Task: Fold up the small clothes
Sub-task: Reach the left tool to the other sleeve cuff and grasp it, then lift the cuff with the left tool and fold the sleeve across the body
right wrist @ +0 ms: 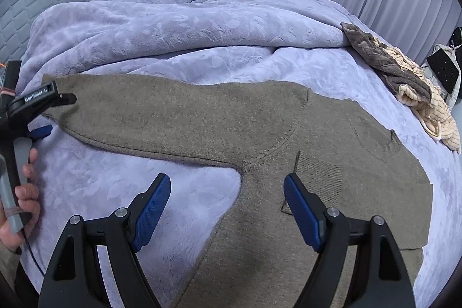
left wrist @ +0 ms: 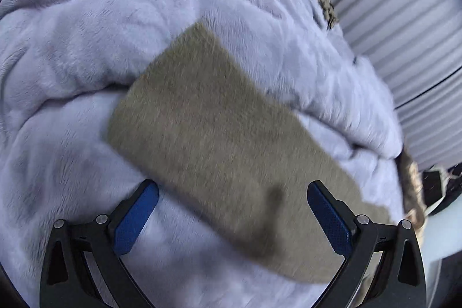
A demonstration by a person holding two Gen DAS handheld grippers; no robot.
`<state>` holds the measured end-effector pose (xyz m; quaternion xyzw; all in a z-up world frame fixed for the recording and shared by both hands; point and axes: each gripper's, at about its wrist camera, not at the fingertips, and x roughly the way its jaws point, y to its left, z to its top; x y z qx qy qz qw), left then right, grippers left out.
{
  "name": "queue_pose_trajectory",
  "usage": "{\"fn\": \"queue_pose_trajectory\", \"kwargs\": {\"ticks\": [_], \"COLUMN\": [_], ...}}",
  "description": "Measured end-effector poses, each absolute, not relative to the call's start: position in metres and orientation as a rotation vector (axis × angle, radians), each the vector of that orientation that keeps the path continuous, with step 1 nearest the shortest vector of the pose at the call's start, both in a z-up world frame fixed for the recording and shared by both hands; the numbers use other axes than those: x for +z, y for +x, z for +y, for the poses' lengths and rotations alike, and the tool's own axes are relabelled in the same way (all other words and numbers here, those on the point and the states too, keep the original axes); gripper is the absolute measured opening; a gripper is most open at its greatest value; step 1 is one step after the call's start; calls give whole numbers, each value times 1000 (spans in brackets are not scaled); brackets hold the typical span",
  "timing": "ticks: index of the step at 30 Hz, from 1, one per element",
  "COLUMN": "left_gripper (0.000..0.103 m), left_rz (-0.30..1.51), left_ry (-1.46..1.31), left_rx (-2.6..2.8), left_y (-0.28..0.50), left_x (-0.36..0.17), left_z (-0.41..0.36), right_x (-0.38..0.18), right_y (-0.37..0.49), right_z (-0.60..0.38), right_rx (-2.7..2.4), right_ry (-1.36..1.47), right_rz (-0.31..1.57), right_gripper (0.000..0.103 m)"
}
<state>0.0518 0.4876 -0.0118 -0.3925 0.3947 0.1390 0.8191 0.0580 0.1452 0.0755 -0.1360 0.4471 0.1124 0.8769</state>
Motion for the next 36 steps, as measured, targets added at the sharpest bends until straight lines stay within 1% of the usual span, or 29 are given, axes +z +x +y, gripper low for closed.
{"fn": "queue_pose_trajectory", "kwargs": {"ticks": [1, 2, 3, 5, 6, 9, 16, 20, 24, 26, 28, 36], "left_gripper": [94, 63, 37, 31, 18, 13, 13, 13, 13, 13, 13, 13], "left_rz": [806, 790, 795, 797, 786, 765, 691, 704, 708, 708, 720, 825], "left_ry": [-850, -854, -853, -858, -855, -812, -671, -552, -513, -494, -464, -338], "left_rx": [285, 277, 270, 267, 267, 258, 263, 269, 245, 230, 217, 139], "left_y": [55, 57, 62, 67, 66, 65, 54, 54, 57, 59, 64, 99], "left_x": [-10, -8, -8, -9, -8, 0, 46, 66, 86, 98, 107, 118], "left_z": [490, 491, 492, 494, 493, 489, 463, 441, 425, 415, 400, 300], "right_x": [74, 73, 71, 69, 69, 66, 58, 37, 8, 12, 28, 57], "right_y": [59, 61, 63, 66, 68, 74, 103, 139, 163, 162, 155, 127], "right_z": [146, 146, 146, 145, 142, 136, 122, 114, 123, 129, 120, 35], "right_rx": [235, 234, 230, 220, 216, 201, 161, 98, 75, 105, 143, 55], "right_ry": [-289, -291, -293, -289, -282, -270, -251, -215, -217, -228, -171, -126], "right_rz": [938, 942, 946, 949, 954, 959, 975, 1049, 1143, 1137, 1094, 1045], "right_gripper": [83, 83, 83, 83, 83, 83, 83, 83, 83, 83, 83, 83]}}
